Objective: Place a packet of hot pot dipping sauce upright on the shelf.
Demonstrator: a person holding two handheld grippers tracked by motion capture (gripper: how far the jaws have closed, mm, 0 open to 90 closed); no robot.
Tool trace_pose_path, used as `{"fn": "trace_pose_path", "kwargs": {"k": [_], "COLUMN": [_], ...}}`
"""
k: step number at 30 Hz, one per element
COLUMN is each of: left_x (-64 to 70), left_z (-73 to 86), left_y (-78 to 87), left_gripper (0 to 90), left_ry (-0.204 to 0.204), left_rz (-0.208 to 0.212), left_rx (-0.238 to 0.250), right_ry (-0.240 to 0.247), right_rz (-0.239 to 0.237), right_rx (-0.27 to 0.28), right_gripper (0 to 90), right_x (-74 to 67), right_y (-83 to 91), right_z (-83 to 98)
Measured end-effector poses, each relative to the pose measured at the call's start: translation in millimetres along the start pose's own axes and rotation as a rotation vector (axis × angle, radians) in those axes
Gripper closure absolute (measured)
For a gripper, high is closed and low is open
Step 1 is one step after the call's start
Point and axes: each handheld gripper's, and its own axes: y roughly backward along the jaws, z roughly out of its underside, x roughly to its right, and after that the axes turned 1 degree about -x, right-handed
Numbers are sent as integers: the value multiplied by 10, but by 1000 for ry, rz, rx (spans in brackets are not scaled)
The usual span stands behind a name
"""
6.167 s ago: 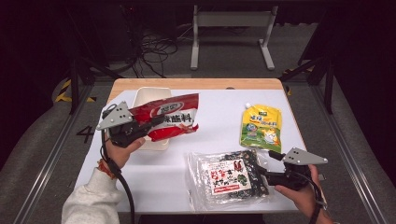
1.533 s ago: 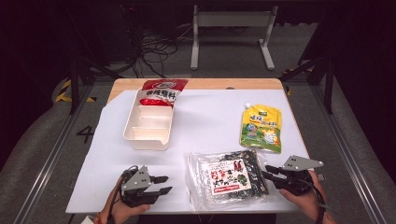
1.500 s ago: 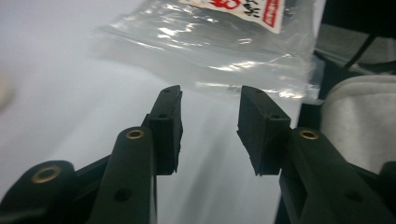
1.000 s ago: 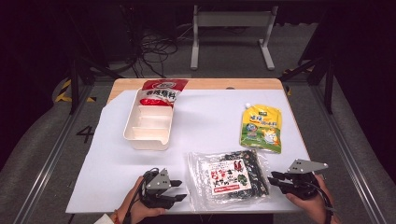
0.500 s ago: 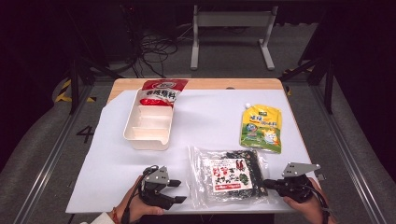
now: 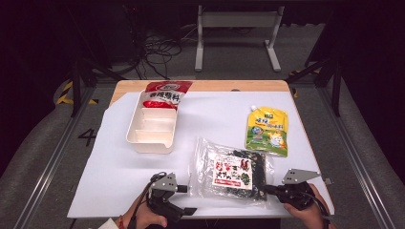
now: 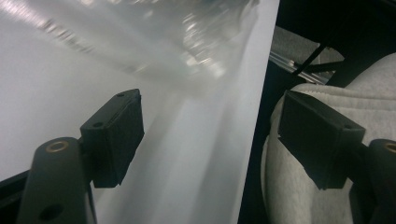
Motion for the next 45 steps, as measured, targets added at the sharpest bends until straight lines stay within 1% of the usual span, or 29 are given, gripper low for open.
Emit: {"fn": "trace_pose_path", "kwargs": {"k": [1, 3, 5, 6, 10, 14, 16, 18, 19, 20, 23, 24, 25, 26, 27, 29, 31, 32, 33, 34, 35, 36, 37, 38, 39, 40, 42, 43, 45], "left_x": [-12, -47, -75, -86, -91, -166, -171, -191, -199, -214, -263, -318, -318, -365, -365, -411, -413, -381, -381, -358, -331, -317, -317, -328, -337, -343, -359, -364, -353], "left_z": [-6, -9, -13, -14, -42, -116, -128, -163, -184, -197, -244, -280, -280, -320, -320, -363, -418, -493, -493, -533, -571, -645, -645, -669, -688, -707, -721, -732, -753], "left_y": [-8, -38, -80, -100, -135, -198, -213, -249, -269, -276, -310, -341, -341, -365, -365, -409, -481, -575, -575, -623, -664, -742, -742, -772, -798, -806, -789, -776, -749], "left_gripper": [225, 224, 224, 224, 225, 222, 220, 194, 195, 193, 192, 191, 191, 193, 195, 196, 230, 234, 245, 281, 281, 310, 323, 323, 370, 456, 534, 581, 617], "left_ry": [10, 25, 54, 65, 63, 93, 97, 95, 110, 113, 163, 213, 213, 256, 256, 287, 281, 271, 271, 261, 247, 237, 237, 242, 246, 242, 235, 224, 202], "left_rz": [-10, -11, -27, -17, -28, -30, -33, -43, -46, -47, -58, -57, -57, -61, -61, -20, -9, 14, 14, 15, 9, -2, -2, 13, 25, 19, 28, 26, 30], "left_rx": [-2, -5, -11, -13, -14, -6, 1, 5, 12, 15, 40, 60, 60, 87, 87, 108, 111, 117, 117, 120, 129, 146, 146, 163, 198, 215, 250, 258, 267], "right_ry": [3, 3, 6, 3, 11, 22, 27, 35, 35, 41, 48, 57, 57, 67, 67, 73, 83, 93, 93, 99, 99, 104, 107, 107, 109, 112, 112, 110, 98], "right_rz": [-1, -1, -3, -4, -3, 0, 3, 7, 6, 8, 14, 22, 22, 29, 29, 34, 39, 41, 41, 44, 44, 47, 47, 47, 47, 47, 52, 52, 42], "right_rx": [1, 1, 2, 3, 2, -5, -9, -11, -13, -14, -21, -24, -24, -31, -31, -33, -37, -40, -40, -39, -39, -40, -36, -36, -34, -33, -28, -25, -15], "right_gripper": [898, 898, 898, 898, 898, 898, 899, 899, 899, 898, 899, 898, 898, 899, 899, 899, 899, 899, 899, 899, 899, 898, 899, 899, 899, 899, 898, 897, 881], "right_x": [-20, -45, -59, -69, -94, -109, -117, -126, -130, -132, -143, -153, -153, -166, -166, -172, -179, -186, -186, -195, -195, -203, -206, -206, -209, -211, -217, -219, -215], "right_y": [-11, -38, -53, -63, -90, -108, -111, -119, -122, -125, -128, -133, -133, -136, -136, -140, -148, -157, -157, -167, -167, -174, -177, -177, -180, -183, -187, -187, -186], "right_z": [-13, -32, -45, -54, -74, -94, -98, -106, -110, -114, -121, -129, -129, -137, -137, -142, -146, -148, -148, -155, -155, -158, -156, -156, -154, -156, -153, -150, -139]}}
